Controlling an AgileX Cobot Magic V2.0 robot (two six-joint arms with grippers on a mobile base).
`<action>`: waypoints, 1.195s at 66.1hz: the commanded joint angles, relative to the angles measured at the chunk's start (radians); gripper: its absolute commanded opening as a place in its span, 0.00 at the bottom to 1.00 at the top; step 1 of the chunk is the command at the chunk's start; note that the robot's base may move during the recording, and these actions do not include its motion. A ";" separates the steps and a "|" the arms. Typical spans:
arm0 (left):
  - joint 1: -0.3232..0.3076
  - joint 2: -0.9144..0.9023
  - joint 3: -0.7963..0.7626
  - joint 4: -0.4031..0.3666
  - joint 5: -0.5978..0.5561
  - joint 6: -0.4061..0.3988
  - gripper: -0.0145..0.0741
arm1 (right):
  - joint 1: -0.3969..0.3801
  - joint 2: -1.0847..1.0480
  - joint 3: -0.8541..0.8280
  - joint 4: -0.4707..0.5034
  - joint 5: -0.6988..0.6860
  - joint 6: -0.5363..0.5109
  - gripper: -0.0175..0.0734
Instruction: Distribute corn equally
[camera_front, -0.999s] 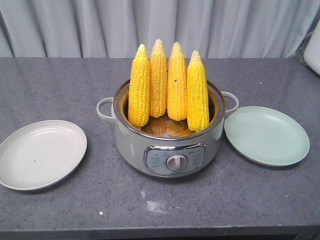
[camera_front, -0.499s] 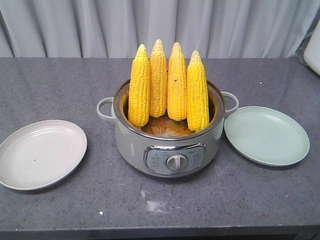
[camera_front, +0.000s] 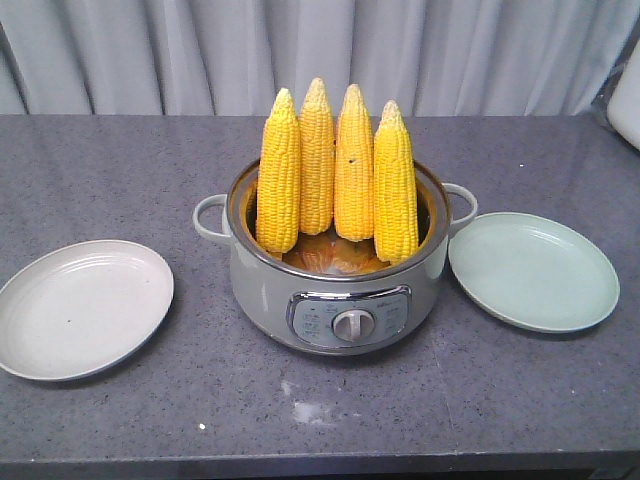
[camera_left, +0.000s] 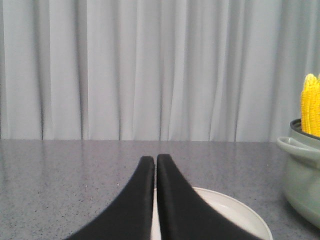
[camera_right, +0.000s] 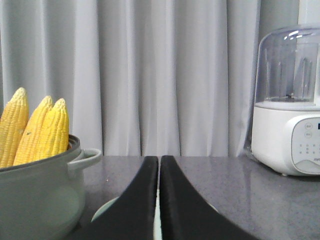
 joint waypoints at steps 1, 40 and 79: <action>-0.004 -0.008 -0.086 -0.011 -0.081 -0.016 0.16 | 0.001 -0.001 -0.055 -0.006 -0.081 -0.006 0.19; -0.004 0.571 -0.863 -0.010 0.583 -0.003 0.16 | 0.001 0.457 -0.729 -0.007 0.661 -0.010 0.19; -0.004 0.768 -0.888 -0.010 0.631 0.003 0.16 | 0.001 0.694 -0.737 0.018 0.704 -0.007 0.20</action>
